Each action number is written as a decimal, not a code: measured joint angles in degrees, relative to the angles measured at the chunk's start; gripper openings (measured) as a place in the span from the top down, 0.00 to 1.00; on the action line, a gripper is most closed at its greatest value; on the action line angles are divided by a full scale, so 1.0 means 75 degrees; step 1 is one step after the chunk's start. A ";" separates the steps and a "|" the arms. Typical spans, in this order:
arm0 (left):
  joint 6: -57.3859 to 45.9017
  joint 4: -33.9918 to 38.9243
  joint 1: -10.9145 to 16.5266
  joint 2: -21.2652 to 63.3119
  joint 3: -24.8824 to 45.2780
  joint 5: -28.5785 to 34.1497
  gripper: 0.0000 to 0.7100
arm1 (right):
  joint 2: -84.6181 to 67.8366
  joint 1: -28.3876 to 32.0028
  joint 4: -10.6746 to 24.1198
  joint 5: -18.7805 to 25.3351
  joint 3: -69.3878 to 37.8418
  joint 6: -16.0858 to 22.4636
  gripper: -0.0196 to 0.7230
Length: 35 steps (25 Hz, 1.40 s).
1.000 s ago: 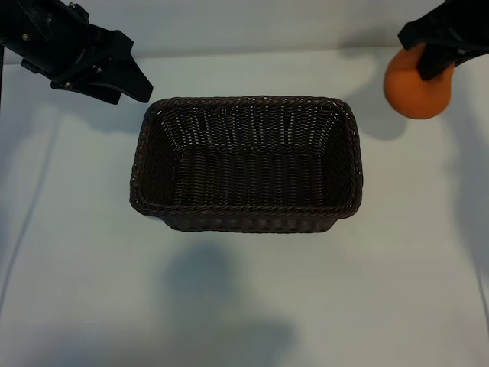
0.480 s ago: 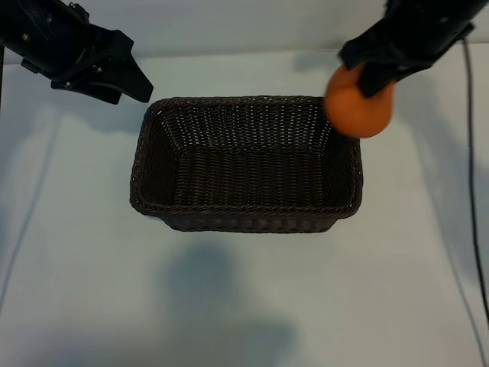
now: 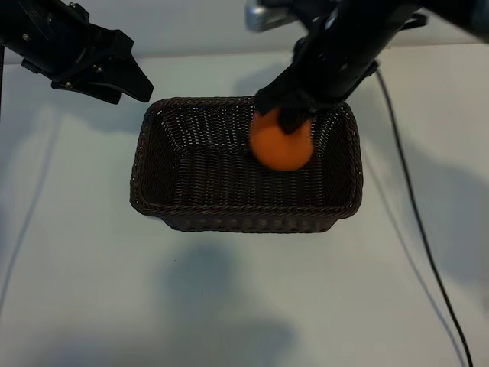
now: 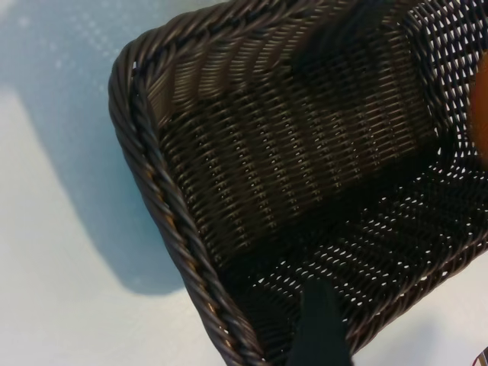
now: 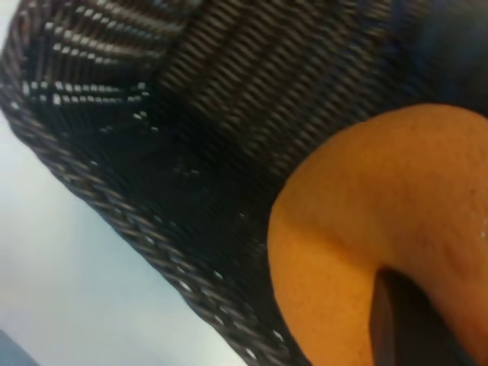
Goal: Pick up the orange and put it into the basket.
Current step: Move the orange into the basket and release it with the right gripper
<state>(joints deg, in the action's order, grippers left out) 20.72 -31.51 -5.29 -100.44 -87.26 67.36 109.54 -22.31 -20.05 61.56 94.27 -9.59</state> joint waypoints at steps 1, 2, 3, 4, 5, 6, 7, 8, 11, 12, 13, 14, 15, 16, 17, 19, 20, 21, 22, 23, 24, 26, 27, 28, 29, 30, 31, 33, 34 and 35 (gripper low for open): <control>0.0000 -0.0019 0.0000 0.0000 0.0000 0.0000 0.21 | 0.0080 -0.0066 -0.0059 -0.0053 0.0000 0.0000 0.87; 0.0000 -0.0040 0.0000 0.0000 0.0000 0.0000 0.21 | 0.0147 -0.0122 -0.0108 -0.0113 0.0000 0.0000 0.87; -0.0023 -0.0059 0.0000 0.0000 0.0000 0.0000 0.21 | 0.0201 -0.0156 -0.0162 -0.0162 0.0000 0.0000 0.87; -0.0015 -0.0077 0.0000 0.0000 0.0000 0.0000 0.21 | 0.0252 -0.0168 -0.0232 -0.0203 0.0000 0.0000 0.87; -0.0015 -0.0090 0.0000 0.0000 0.0000 0.0000 0.21 | 0.0306 -0.0174 -0.0277 -0.0237 0.0000 0.0000 0.87; -0.0015 -0.0094 0.0000 0.0000 0.0000 0.0000 0.21 | 0.0340 -0.0174 -0.0302 -0.0258 0.0000 0.0000 0.87; -0.0015 -0.0112 0.0000 0.0000 0.0000 0.0000 0.21 | 0.0368 -0.0174 -0.0315 -0.0276 0.0000 0.0000 0.87; -0.0015 -0.0118 0.0000 0.0000 0.0000 0.0000 0.21 | 0.0388 -0.0174 -0.0315 -0.0277 0.0000 -0.0007 0.87; -0.0015 -0.0140 0.0000 0.0000 0.0000 0.0000 0.21 | 0.0429 -0.0174 -0.0324 -0.0315 0.0000 -0.0007 0.87; -0.0015 -0.0140 0.0000 0.0000 0.0000 0.0000 0.21 | 0.0450 -0.0174 -0.0332 -0.0336 0.0000 -0.0016 0.87; -0.0015 -0.0140 0.0000 0.0000 0.0000 0.0000 0.21 | 0.0467 -0.0174 -0.0332 -0.0354 0.0000 -0.0016 0.87; -0.0015 -0.0143 0.0000 0.0000 0.0000 0.0000 0.21 | 0.0465 -0.0174 -0.0332 -0.0386 0.0000 -0.0016 0.87; -0.0015 -0.0149 0.0000 0.0000 0.0000 0.0000 0.21 | 0.0465 -0.0174 -0.0332 -0.0404 0.0000 -0.0016 0.87; -0.0015 -0.0158 0.0000 0.0000 0.0000 0.0000 0.21 | 0.0465 -0.0174 -0.0332 -0.0437 0.0000 -0.0035 0.87; -0.0015 -0.0164 0.0000 0.0000 0.0000 0.0000 0.21 | 0.0465 -0.0174 -0.0332 -0.0477 0.0000 -0.0053 0.87; -0.0015 -0.0164 0.0000 0.0000 0.0000 0.0000 0.21 | 0.0491 -0.0174 -0.0341 -0.0549 0.0000 -0.0194 0.87; -0.0015 -0.0164 0.0000 0.0000 0.0000 0.0000 0.21 | 0.0534 -0.0192 -0.0341 -0.0580 0.0000 -0.0285 0.87; -0.0015 -0.0164 0.0000 0.0000 0.0000 0.0000 0.21 | 0.0569 -0.0217 -0.0347 -0.0613 0.0000 -0.0411 0.87; -0.0015 -0.0164 0.0000 0.0000 0.0000 0.0000 0.21 | 0.0637 -0.0233 -0.0348 -0.0616 0.0000 -0.0511 0.87; -0.0015 -0.0164 0.0000 0.0000 0.0000 0.0000 0.21 | 0.0712 -0.0241 -0.0355 -0.0626 0.0000 -0.0585 0.87; -0.0015 -0.0164 0.0000 0.0000 0.0000 0.0000 0.21 | 0.0778 -0.0258 -0.0355 -0.0633 0.0000 -0.0615 0.87; -0.0015 -0.0164 0.0000 0.0000 0.0000 0.0000 0.21 | 0.0926 -0.0274 -0.0355 -0.0641 0.0000 -0.0657 0.87; -0.0015 -0.0164 0.0000 0.0000 0.0000 0.0000 0.21 | 0.0995 -0.0283 -0.0355 -0.0641 0.0000 -0.0655 0.87; -0.0015 -0.0164 0.0000 0.0000 0.0000 0.0000 0.21 | 0.1051 -0.0291 -0.0329 -0.0649 0.0000 -0.0673 0.87; -0.0015 -0.0164 0.0000 0.0000 0.0000 0.0000 0.21 | 0.1121 -0.0299 -0.0313 -0.0649 0.0000 -0.0673 0.87; -0.0015 -0.0164 0.0000 0.0000 0.0000 0.0000 0.21 | 0.1196 -0.0299 -0.0303 -0.0656 0.0000 -0.0673 0.87; -0.0015 -0.0164 0.0000 0.0000 0.0000 0.0000 0.21 | 0.1268 -0.0299 -0.0293 -0.0656 0.0000 -0.0673 0.87; -0.0015 -0.0164 0.0000 0.0000 0.0000 0.0000 0.21 | 0.1343 -0.0299 -0.0269 -0.0656 0.0000 -0.0673 0.87; -0.0015 -0.0164 0.0000 0.0000 0.0000 0.0000 0.21 | 0.1358 -0.0299 -0.0262 -0.0656 0.0000 -0.0673 0.87; -0.0008 -0.0164 0.0000 0.0000 0.0000 0.0000 0.21 | 0.1358 -0.0299 -0.0262 -0.0680 0.0000 -0.0673 0.87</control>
<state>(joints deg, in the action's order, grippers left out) 20.66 -32.73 -5.29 -100.44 -87.26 67.36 119.73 -24.56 -22.02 56.46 94.27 -14.64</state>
